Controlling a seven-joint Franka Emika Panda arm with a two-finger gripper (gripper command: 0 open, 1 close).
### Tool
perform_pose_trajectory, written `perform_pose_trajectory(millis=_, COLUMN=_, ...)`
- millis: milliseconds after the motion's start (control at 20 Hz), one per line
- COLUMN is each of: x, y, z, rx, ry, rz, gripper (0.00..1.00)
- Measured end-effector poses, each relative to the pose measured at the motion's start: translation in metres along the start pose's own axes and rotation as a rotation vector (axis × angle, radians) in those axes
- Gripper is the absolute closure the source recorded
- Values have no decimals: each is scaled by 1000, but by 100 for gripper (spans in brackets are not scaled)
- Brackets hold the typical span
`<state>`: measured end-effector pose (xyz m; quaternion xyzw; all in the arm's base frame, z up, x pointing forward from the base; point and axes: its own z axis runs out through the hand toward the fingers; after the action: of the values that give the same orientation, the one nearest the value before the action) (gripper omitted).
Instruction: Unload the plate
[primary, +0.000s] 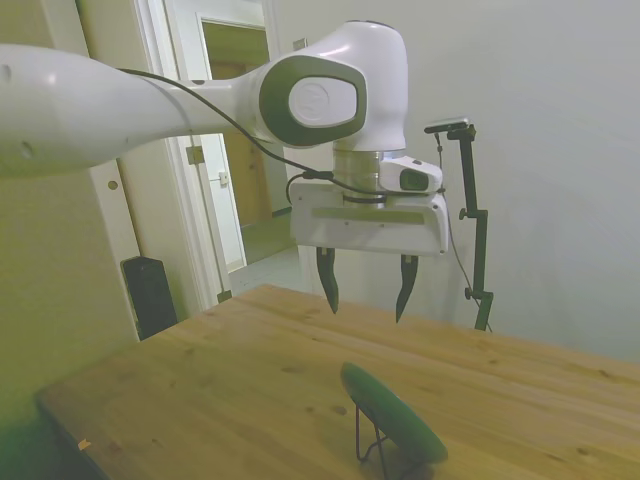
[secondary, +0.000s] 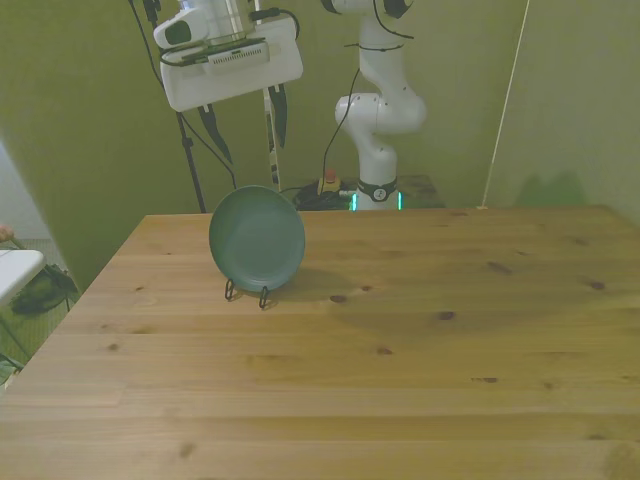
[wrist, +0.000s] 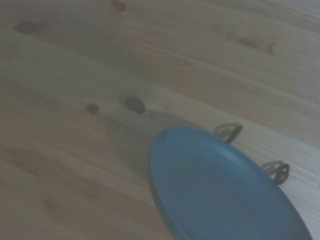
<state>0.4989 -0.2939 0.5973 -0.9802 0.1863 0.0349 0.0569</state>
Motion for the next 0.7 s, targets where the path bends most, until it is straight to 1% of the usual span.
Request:
perform_pose_trajectory(millis=100, x=7, y=1, z=13, rx=9, ry=-69, rz=-72, gripper=0)
perform_pose_trajectory(millis=150, x=11, y=3, z=21, rx=26, ry=-108, rz=-97, gripper=0)
perform_pose_trajectory(millis=300, x=23, y=8, z=42, rx=53, ry=-194, rz=-133, gripper=0)
perform_pose_trajectory(millis=550, x=35, y=1, z=62, rx=69, ry=-239, rz=-169, gripper=0)
perform_pose_trajectory(millis=700, x=37, y=-5, z=73, rx=98, ry=-254, rz=-187, gripper=0)
